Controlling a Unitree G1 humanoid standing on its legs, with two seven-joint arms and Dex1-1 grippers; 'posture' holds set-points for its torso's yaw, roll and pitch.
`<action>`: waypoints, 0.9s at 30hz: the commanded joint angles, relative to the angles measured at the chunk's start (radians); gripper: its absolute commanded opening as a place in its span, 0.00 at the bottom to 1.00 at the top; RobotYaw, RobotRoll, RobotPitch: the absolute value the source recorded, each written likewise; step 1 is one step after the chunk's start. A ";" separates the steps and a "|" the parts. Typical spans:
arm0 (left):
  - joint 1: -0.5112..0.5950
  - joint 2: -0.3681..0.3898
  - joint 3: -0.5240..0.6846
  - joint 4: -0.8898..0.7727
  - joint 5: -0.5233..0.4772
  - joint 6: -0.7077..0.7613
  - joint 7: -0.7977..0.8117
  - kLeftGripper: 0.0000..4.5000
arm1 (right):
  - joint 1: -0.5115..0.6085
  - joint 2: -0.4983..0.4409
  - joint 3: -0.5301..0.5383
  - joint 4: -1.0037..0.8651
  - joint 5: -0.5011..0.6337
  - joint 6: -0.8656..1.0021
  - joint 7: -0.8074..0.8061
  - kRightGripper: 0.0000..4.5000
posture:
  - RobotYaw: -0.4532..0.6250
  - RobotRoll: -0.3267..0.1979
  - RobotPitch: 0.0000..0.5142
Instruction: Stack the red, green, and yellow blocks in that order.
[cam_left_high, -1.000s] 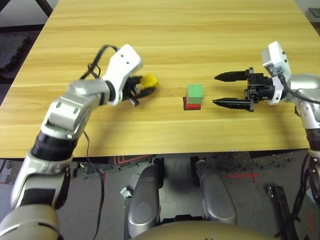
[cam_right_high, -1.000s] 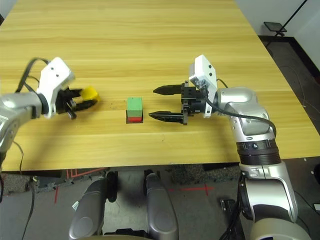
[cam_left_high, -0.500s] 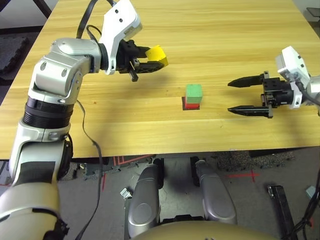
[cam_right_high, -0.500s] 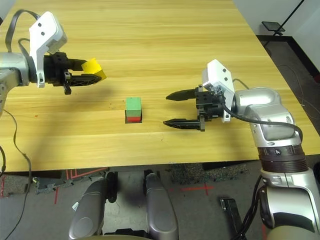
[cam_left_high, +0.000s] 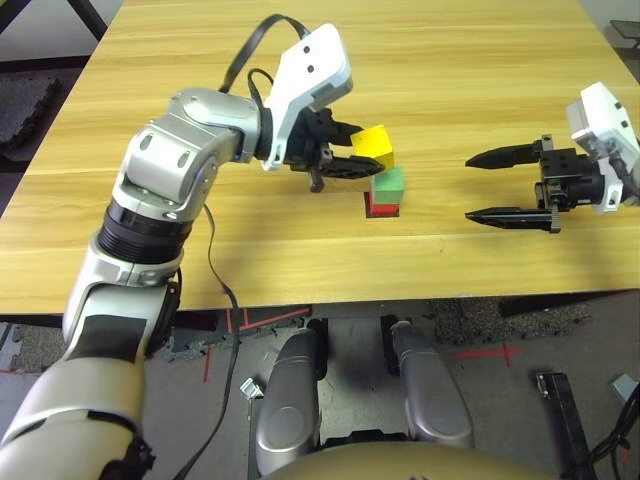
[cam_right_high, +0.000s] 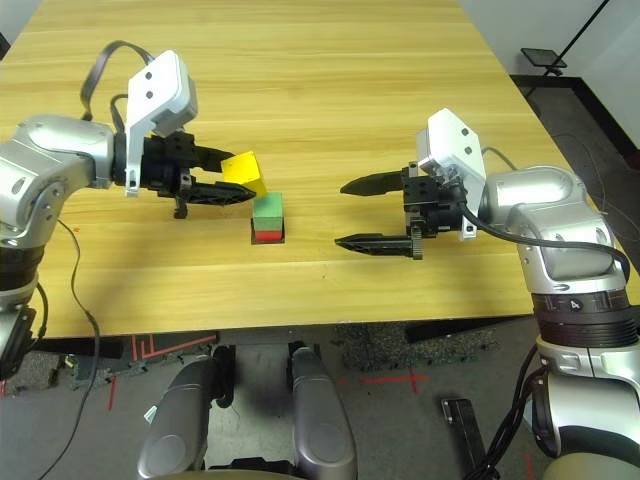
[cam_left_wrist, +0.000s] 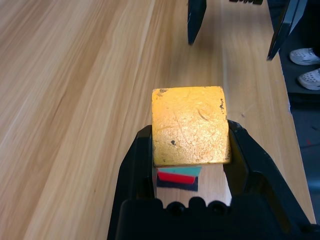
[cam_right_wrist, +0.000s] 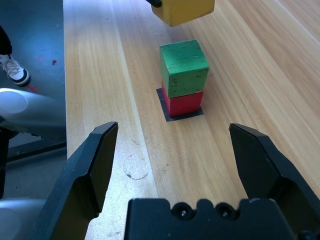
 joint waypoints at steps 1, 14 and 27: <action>-0.019 -0.012 -0.036 0.034 0.030 -0.044 -0.012 0.43 | 0.012 -0.002 -0.014 -0.017 0.018 -0.001 -0.001 1.00 | 0.66 0.80 0.48; -0.021 -0.053 -0.095 0.052 0.055 -0.076 -0.047 0.43 | 0.024 0.005 -0.019 -0.032 0.025 0.002 -0.020 1.00 | 0.64 0.80 0.48; -0.043 -0.076 -0.111 0.151 0.104 -0.146 -0.078 0.43 | 0.029 0.012 -0.009 -0.050 0.043 0.009 -0.040 1.00 | 0.63 0.80 0.49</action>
